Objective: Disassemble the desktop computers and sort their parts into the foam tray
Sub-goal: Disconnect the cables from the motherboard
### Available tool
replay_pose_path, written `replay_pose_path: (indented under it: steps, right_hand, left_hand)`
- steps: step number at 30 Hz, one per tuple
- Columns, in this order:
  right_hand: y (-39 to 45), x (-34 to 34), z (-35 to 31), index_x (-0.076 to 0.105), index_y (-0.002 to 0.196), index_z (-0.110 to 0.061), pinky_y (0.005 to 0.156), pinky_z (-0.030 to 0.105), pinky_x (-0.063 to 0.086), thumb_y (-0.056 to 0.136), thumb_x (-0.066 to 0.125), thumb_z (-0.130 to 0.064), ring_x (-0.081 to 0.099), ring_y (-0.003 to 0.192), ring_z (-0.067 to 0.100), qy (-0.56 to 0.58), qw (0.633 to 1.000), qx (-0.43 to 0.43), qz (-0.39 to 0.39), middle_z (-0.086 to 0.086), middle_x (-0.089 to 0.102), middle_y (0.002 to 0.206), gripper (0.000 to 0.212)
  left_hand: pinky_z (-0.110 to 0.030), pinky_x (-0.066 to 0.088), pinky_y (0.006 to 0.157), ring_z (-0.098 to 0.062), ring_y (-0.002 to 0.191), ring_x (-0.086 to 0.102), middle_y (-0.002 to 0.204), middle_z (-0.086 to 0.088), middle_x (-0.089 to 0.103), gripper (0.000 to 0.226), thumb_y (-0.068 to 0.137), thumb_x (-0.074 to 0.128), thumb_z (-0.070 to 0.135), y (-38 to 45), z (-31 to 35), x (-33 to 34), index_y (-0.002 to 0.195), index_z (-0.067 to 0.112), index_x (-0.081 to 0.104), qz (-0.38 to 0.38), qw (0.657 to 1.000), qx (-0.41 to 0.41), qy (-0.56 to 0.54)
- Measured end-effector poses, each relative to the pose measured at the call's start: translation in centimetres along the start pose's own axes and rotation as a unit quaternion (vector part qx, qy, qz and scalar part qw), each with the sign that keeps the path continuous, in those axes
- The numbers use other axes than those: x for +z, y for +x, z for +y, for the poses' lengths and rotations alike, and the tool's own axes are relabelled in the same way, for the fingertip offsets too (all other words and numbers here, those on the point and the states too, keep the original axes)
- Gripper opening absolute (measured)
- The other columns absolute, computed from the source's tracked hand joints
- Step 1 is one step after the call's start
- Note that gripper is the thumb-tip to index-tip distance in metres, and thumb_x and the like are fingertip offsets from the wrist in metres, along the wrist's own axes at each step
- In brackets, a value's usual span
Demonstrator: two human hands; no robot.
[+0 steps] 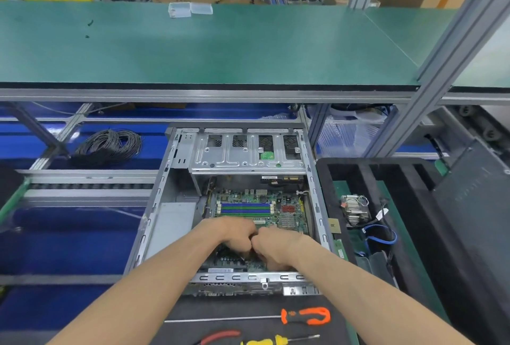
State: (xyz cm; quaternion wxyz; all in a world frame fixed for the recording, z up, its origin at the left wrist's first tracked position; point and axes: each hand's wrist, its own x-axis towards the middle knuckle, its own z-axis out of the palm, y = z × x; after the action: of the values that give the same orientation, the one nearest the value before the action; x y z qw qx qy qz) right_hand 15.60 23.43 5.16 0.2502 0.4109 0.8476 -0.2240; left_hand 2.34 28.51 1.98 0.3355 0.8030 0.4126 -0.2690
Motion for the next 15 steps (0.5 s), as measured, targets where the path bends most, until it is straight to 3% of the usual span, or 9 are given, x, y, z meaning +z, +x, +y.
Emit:
replay_pose_path:
  steps: [3, 7, 10, 15]
  right_hand:
    - [0.0, -0.05, -0.01, 0.068, 0.108, -0.002, 0.073, 0.037, 0.05, 0.089, 0.059, -0.003, 0.061, 0.087, 0.035, 0.021, 1.0, 0.001, 0.005, 0.019, 0.064, 0.104, 0.021]
    - [0.17, 0.0, 0.02, 0.063, 0.097, -0.008, 0.068, 0.034, 0.045, 0.089, 0.059, -0.006, 0.053, 0.079, 0.031, 0.008, 1.0, 0.007, 0.007, 0.008, 0.05, 0.083, 0.01]
    - [0.35, -0.04, -0.03, 0.055, 0.088, -0.015, 0.068, 0.035, 0.046, 0.089, 0.058, -0.006, 0.05, 0.076, 0.028, -0.005, 1.0, 0.004, 0.001, 0.0, 0.038, 0.072, 0.009]
    - [0.37, -0.08, -0.1, 0.067, 0.094, -0.007, 0.066, 0.034, 0.045, 0.089, 0.059, -0.006, 0.051, 0.074, 0.028, -0.011, 1.0, -0.014, 0.0, 0.0, 0.041, 0.07, 0.009]
  left_hand:
    - [-0.033, 0.042, 0.056, -0.02, 0.064, 0.051, 0.073, -0.003, 0.056, 0.007, 0.084, 0.059, 0.01, -0.06, 0.02, 0.02, 0.081, 0.015, 0.055, 0.003, 1.0, -0.002, -0.002]
    - [-0.032, 0.042, 0.057, -0.019, 0.069, 0.054, 0.08, -0.002, 0.058, 0.012, 0.085, 0.06, 0.011, -0.14, 0.07, 0.11, 0.096, 0.012, 0.058, 0.001, 1.0, -0.006, -0.01]
    - [-0.029, 0.039, 0.053, -0.016, 0.065, 0.051, 0.075, 0.0, 0.056, 0.007, 0.086, 0.057, 0.009, -0.19, 0.07, 0.03, 0.09, 0.014, 0.056, 0.003, 1.0, -0.003, 0.002]
    - [-0.031, 0.04, 0.053, -0.017, 0.064, 0.051, 0.074, 0.0, 0.056, 0.013, 0.086, 0.055, 0.009, -0.19, -0.07, -0.17, 0.079, 0.02, 0.051, -0.003, 1.0, -0.003, 0.018]
